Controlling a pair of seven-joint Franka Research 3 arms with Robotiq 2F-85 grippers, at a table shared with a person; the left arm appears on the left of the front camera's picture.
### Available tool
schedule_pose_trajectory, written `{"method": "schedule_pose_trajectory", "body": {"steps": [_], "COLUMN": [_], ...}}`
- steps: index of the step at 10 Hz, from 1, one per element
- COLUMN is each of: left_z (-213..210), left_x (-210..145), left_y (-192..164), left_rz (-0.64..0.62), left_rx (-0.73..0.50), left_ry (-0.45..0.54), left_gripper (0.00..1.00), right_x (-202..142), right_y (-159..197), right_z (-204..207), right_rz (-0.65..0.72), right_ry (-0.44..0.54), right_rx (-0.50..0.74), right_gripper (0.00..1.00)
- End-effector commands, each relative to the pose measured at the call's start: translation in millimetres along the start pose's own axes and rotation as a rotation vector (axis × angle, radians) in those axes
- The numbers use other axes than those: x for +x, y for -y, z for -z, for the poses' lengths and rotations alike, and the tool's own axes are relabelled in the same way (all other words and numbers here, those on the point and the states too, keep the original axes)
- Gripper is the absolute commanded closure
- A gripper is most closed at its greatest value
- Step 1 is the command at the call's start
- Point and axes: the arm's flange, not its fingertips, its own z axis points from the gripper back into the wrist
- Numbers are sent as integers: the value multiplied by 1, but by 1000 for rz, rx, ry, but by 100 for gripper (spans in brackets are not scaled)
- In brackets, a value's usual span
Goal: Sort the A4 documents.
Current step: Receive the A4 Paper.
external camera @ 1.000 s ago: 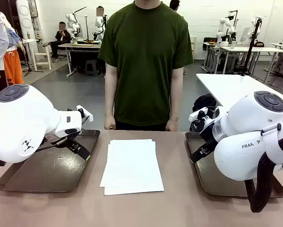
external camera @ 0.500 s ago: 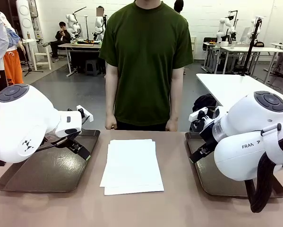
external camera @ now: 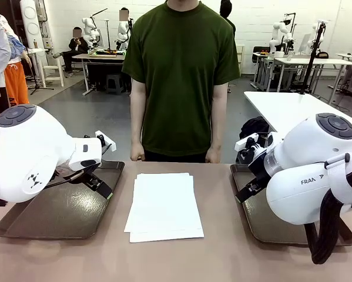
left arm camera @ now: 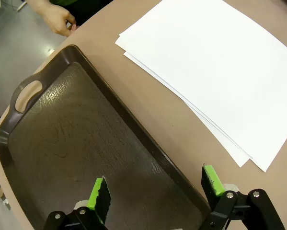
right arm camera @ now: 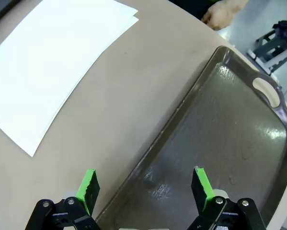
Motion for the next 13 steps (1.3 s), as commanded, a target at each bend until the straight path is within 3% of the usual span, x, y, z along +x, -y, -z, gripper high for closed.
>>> {"method": "schedule_pose_trajectory", "body": {"steps": [1,4,5,7,9,13], "left_z": [0,0,0,-41,-73,-118], "left_x": [0,0,0,-22,-37,-60], "left_y": [0,0,0,-36,-59,-83], "left_rz": [-1,-1,0,-4,-19,-31], "left_rx": [0,0,0,61,-95,-283], "left_ry": [0,0,0,66,136,234], "left_gripper": [0,0,0,0,0,0], "right_x": [0,0,-14,-37,-52,-76], "right_y": [0,0,24,67,96,131], "right_z": [0,0,-22,-51,-76,-114], "right_rz": [1,0,9,67,80,94], "right_ry": [0,0,64,137,202,334], "right_rx": [0,0,27,129,177,279], "right_gripper": [0,0,0,0,0,0]}}
